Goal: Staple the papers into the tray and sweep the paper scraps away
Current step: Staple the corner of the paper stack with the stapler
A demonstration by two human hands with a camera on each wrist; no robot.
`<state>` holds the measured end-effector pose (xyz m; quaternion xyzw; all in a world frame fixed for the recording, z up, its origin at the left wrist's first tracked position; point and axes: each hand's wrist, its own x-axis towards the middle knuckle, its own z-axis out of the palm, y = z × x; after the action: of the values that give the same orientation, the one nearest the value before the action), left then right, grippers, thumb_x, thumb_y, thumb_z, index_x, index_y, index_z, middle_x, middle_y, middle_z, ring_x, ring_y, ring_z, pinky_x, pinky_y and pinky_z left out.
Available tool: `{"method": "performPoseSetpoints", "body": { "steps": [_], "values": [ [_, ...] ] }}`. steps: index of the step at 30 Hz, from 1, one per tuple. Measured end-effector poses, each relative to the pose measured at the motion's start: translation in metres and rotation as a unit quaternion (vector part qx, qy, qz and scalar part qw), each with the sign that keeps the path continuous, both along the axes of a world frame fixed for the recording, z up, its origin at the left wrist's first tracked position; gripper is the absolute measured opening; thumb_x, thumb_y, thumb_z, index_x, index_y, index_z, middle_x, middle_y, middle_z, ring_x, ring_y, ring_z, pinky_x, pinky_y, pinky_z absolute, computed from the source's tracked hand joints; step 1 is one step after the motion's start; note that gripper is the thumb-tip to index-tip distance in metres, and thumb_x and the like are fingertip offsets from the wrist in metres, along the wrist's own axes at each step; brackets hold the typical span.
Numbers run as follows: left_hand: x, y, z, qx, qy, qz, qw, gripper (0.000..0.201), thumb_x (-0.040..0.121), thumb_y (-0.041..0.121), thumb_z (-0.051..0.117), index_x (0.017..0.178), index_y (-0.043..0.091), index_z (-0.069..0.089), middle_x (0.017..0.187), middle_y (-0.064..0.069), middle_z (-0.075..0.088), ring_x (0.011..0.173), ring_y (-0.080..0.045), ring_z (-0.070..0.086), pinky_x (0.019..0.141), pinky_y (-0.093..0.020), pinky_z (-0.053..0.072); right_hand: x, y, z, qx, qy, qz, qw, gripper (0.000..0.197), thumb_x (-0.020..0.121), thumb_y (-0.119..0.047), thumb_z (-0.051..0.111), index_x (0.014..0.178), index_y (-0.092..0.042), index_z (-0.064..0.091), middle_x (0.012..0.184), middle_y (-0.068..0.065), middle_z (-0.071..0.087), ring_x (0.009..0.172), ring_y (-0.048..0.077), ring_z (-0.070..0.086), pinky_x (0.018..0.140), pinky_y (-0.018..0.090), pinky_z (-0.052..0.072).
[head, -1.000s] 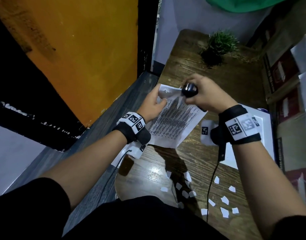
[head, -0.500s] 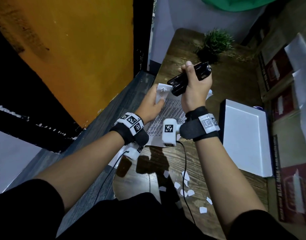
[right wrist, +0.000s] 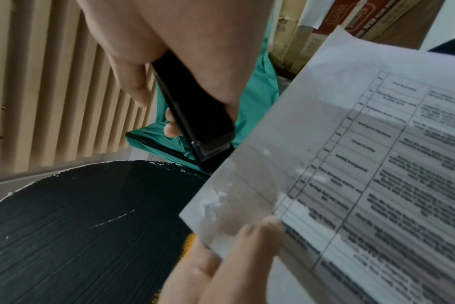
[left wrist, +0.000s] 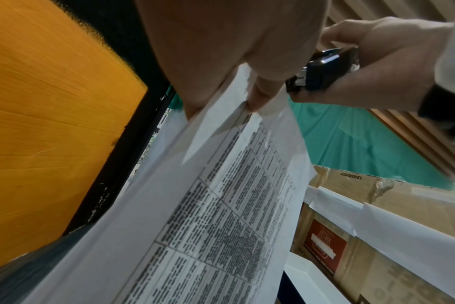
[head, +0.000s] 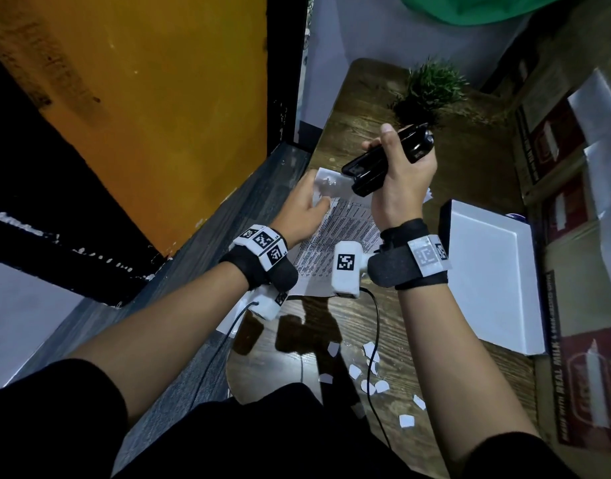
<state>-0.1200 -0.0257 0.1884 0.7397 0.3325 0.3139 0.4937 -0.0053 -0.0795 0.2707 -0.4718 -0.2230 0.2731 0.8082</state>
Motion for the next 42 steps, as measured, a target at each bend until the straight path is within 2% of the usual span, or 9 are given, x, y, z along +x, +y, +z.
{"method": "performPoseSetpoints", "body": {
  "steps": [5, 10, 16, 20, 27, 32, 36, 40, 42],
  "values": [
    [0.002, 0.0, -0.001, 0.012, -0.006, 0.004, 1.0, 0.022, 0.088, 0.009, 0.046, 0.111, 0.009, 0.047, 0.116, -0.006, 0.058, 0.105, -0.016, 0.055, 0.089, -0.02, 0.042, -0.001, -0.006, -0.002, -0.005, -0.052, 0.003, 0.999, 0.023, 0.083, -0.001, 0.066, 0.091, -0.006, 0.045, 0.076, 0.004, 0.061, 0.067, 0.02, 0.065, 0.07, 0.035, 0.054],
    [0.007, -0.006, 0.004, 0.029, -0.01, 0.002, 1.0, 0.029, 0.087, 0.009, 0.047, 0.116, 0.008, 0.05, 0.113, -0.01, 0.06, 0.106, -0.017, 0.057, 0.092, -0.031, 0.046, -0.009, -0.006, -0.005, -0.01, -0.069, -0.023, 0.997, 0.027, 0.08, -0.004, 0.071, 0.084, -0.012, 0.045, 0.067, -0.005, 0.065, 0.074, 0.029, 0.063, 0.08, 0.047, 0.052],
    [0.008, -0.01, 0.007, 0.048, -0.004, 0.003, 0.999, 0.027, 0.087, 0.009, 0.046, 0.114, 0.004, 0.05, 0.111, -0.013, 0.058, 0.104, -0.02, 0.056, 0.093, -0.037, 0.045, -0.015, -0.002, -0.005, -0.014, -0.053, -0.057, 0.997, 0.028, 0.076, -0.012, 0.075, 0.077, -0.016, 0.047, 0.067, 0.001, 0.059, 0.069, 0.03, 0.057, 0.075, 0.055, 0.052],
    [0.009, -0.01, 0.007, 0.032, -0.002, -0.007, 0.999, 0.028, 0.085, 0.012, 0.047, 0.112, 0.004, 0.051, 0.111, -0.013, 0.059, 0.104, -0.022, 0.057, 0.093, -0.042, 0.047, -0.017, 0.003, -0.003, -0.015, -0.025, -0.082, 0.996, 0.026, 0.083, -0.004, 0.068, 0.074, -0.012, 0.045, 0.066, 0.007, 0.052, 0.056, 0.021, 0.055, 0.059, 0.036, 0.054],
    [0.007, -0.014, 0.005, -0.046, -0.024, -0.036, 0.998, 0.027, 0.082, -0.002, 0.052, 0.105, 0.012, 0.048, 0.105, -0.004, 0.057, 0.098, -0.017, 0.058, 0.095, -0.036, 0.048, -0.013, 0.011, -0.003, -0.057, 0.017, -0.118, 0.991, 0.022, 0.087, -0.004, 0.06, 0.069, -0.008, 0.048, 0.055, 0.008, 0.046, 0.037, 0.014, 0.046, 0.04, 0.026, 0.045],
    [0.011, -0.015, 0.004, -0.025, -0.001, 0.001, 1.0, 0.034, 0.086, 0.004, 0.048, 0.12, 0.004, 0.051, 0.113, -0.011, 0.063, 0.098, -0.019, 0.059, 0.085, -0.028, 0.046, -0.011, 0.008, -0.006, -0.018, -0.052, -0.061, 0.997, 0.024, 0.078, -0.001, 0.07, 0.077, -0.014, 0.049, 0.067, 0.006, 0.055, 0.061, 0.022, 0.056, 0.066, 0.04, 0.052],
    [0.019, -0.013, -0.004, -0.013, 0.037, 0.005, 0.999, 0.042, 0.09, 0.015, 0.047, 0.131, 0.005, 0.042, 0.13, -0.009, 0.056, 0.118, -0.018, 0.054, 0.1, -0.031, 0.042, 0.025, -0.013, -0.006, 0.017, -0.097, -0.121, 0.988, 0.04, 0.075, 0.01, 0.068, 0.098, -0.012, 0.043, 0.083, 0.013, 0.058, 0.079, 0.021, 0.057, 0.084, 0.037, 0.05],
    [0.027, -0.013, -0.008, -0.021, 0.025, 0.028, 0.999, 0.04, 0.091, 0.007, 0.044, 0.131, 0.008, 0.041, 0.128, -0.002, 0.052, 0.115, -0.01, 0.048, 0.09, -0.008, 0.037, 0.098, -0.067, -0.048, -0.167, -0.163, -0.152, 0.961, 0.045, 0.077, -0.014, 0.07, 0.101, -0.03, 0.036, 0.101, 0.013, 0.057, 0.092, 0.023, 0.06, 0.09, 0.045, 0.052],
    [0.032, -0.013, -0.012, -0.027, 0.014, 0.028, 0.999, 0.041, 0.091, 0.008, 0.044, 0.132, 0.01, 0.041, 0.131, -0.002, 0.052, 0.118, -0.011, 0.049, 0.1, -0.021, 0.039, 0.134, -0.107, -0.077, -0.309, -0.203, -0.106, 0.923, 0.04, 0.078, -0.023, 0.071, 0.098, -0.031, 0.037, 0.102, 0.009, 0.054, 0.092, 0.027, 0.058, 0.08, 0.043, 0.053]
  ]
}}
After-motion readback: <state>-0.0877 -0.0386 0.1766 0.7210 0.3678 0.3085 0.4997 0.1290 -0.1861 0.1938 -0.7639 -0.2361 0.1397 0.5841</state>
